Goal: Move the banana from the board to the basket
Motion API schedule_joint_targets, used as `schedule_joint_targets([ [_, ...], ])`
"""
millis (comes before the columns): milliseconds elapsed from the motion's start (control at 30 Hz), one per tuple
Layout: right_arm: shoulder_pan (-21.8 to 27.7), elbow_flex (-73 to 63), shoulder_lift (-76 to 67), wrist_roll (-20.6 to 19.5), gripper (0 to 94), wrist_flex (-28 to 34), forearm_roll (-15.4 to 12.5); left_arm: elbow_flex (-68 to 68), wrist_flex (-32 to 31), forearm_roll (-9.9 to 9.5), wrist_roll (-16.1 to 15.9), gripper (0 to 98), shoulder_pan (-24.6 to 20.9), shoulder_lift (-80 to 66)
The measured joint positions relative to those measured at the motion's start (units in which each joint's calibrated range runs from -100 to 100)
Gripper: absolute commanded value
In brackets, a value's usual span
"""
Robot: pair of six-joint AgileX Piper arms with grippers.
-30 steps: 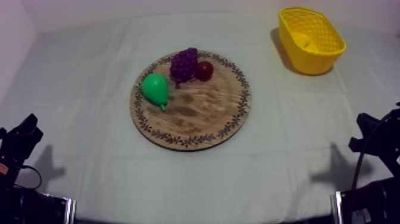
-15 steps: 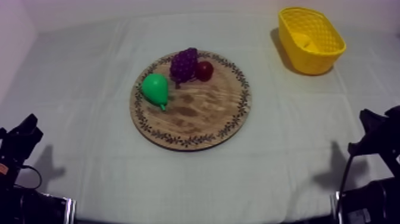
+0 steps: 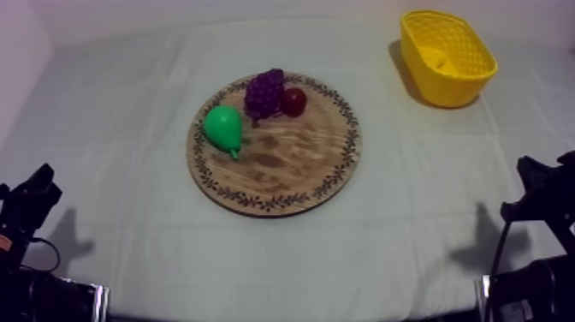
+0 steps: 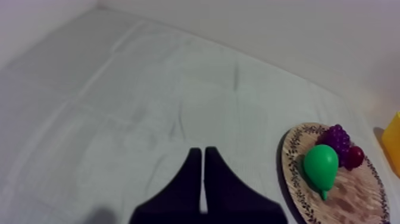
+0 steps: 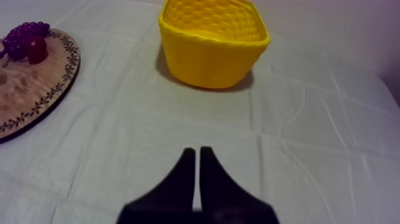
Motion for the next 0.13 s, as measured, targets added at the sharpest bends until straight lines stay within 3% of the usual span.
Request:
schedule_joint_targets([
  [133, 0.00, 0.00, 0.00, 0.00, 0.3, 0.00, 0.00, 0.00, 0.00, 0.00, 0.00, 0.1, 0.00, 0.00],
])
